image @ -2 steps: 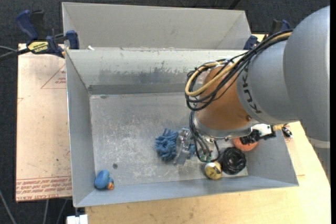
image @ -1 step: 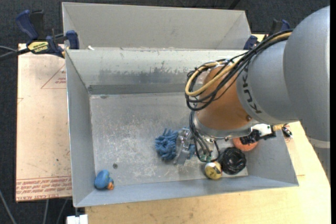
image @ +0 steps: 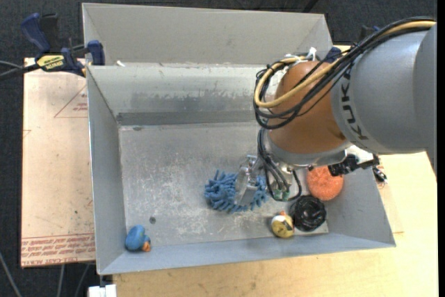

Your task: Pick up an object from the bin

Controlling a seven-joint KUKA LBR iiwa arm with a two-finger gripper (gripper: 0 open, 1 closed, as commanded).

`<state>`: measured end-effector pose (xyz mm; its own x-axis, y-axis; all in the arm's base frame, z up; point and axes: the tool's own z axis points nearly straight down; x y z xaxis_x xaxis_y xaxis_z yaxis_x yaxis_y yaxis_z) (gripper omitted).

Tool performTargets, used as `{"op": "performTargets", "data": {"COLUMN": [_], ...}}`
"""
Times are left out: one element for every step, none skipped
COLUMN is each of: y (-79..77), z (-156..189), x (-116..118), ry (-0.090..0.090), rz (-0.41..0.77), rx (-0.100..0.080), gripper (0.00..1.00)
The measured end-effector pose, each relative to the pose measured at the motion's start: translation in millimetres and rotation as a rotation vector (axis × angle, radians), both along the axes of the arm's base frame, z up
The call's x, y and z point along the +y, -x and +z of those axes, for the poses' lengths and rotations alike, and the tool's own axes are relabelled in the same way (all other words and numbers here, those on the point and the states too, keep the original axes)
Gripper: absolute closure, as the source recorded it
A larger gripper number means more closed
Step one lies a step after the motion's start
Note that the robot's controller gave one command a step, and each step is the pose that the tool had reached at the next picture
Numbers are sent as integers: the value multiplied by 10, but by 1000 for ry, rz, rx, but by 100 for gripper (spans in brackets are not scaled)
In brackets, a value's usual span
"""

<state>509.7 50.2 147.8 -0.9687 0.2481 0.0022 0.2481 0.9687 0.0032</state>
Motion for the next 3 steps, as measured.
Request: {"op": "performTargets", "data": {"y": [0, 0, -116], "z": [0, 0, -772], "x": [-1, -1, 23], "ry": [0, 0, 0], "rz": [0, 0, -18], "rx": [0, 0, -3], "gripper": [0, 0, 100]}}
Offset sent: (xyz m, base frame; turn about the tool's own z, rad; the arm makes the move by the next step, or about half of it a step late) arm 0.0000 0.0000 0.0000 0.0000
